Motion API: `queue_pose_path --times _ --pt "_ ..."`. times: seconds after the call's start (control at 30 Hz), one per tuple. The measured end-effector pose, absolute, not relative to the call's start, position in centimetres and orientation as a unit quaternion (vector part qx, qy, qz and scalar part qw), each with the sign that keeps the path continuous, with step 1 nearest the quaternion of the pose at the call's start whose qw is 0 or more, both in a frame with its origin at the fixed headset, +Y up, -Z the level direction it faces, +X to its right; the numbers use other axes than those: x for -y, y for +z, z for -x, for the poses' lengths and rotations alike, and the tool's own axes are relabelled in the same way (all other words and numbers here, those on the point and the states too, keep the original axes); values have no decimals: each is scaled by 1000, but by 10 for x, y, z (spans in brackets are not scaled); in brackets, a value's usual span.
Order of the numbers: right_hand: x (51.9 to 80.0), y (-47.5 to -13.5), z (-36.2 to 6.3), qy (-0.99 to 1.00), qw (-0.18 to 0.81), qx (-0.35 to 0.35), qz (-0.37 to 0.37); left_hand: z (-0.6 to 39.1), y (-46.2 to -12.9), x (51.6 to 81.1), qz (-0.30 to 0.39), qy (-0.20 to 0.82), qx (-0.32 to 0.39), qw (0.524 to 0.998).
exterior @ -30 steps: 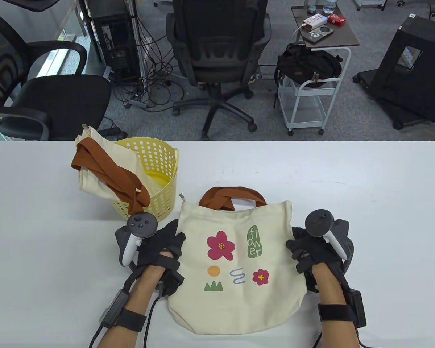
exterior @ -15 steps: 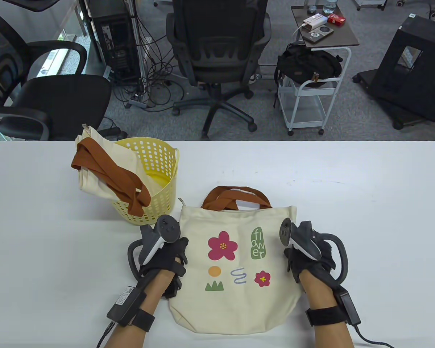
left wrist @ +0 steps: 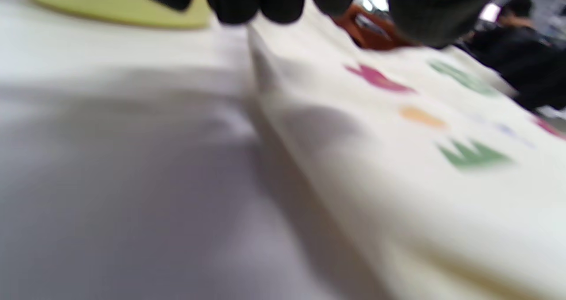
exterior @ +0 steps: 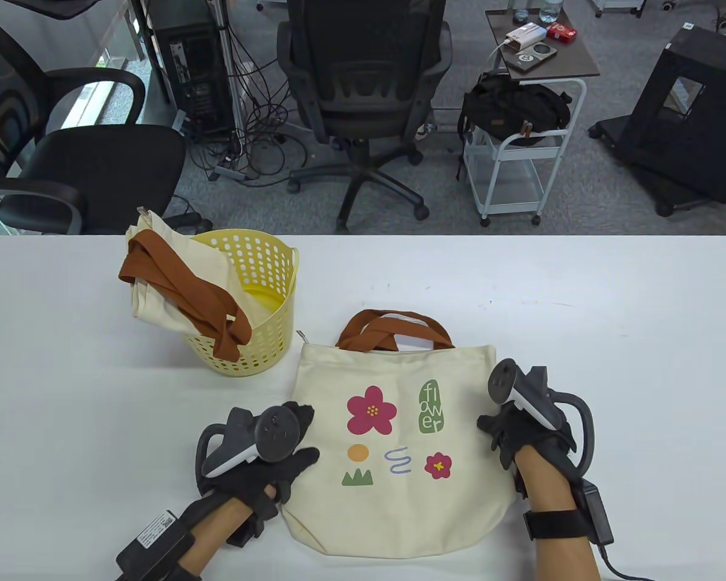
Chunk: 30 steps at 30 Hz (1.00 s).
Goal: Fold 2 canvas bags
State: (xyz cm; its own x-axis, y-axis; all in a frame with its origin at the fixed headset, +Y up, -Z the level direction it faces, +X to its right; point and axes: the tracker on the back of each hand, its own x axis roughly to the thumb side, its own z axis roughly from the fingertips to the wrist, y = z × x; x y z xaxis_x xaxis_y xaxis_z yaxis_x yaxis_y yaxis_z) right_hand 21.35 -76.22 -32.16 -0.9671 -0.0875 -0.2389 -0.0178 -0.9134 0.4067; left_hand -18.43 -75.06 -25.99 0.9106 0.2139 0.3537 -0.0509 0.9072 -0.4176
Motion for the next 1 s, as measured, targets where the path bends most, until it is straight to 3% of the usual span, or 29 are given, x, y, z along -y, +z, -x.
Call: queue_pose_path --times 0.13,0.23,0.33,0.5,0.67,0.77,1.0 --pt "763 -321 -214 -969 18 208 -130 183 -241 774 311 61 270 909" --pt "763 -320 -215 -972 20 189 -136 181 -237 795 364 10 254 896" --pt "756 -320 -215 -972 26 178 -148 180 -236 793 351 15 254 901" --pt "720 -322 -192 -989 26 99 -107 181 -236 796 358 15 256 898" --pt "701 -348 -146 -993 6 110 -40 182 -236 799 361 23 257 896" --pt "702 -369 -121 -993 41 107 -20 182 -236 800 361 24 258 896" --pt "735 -434 -83 -992 74 96 -17 183 -236 802 364 32 260 894"
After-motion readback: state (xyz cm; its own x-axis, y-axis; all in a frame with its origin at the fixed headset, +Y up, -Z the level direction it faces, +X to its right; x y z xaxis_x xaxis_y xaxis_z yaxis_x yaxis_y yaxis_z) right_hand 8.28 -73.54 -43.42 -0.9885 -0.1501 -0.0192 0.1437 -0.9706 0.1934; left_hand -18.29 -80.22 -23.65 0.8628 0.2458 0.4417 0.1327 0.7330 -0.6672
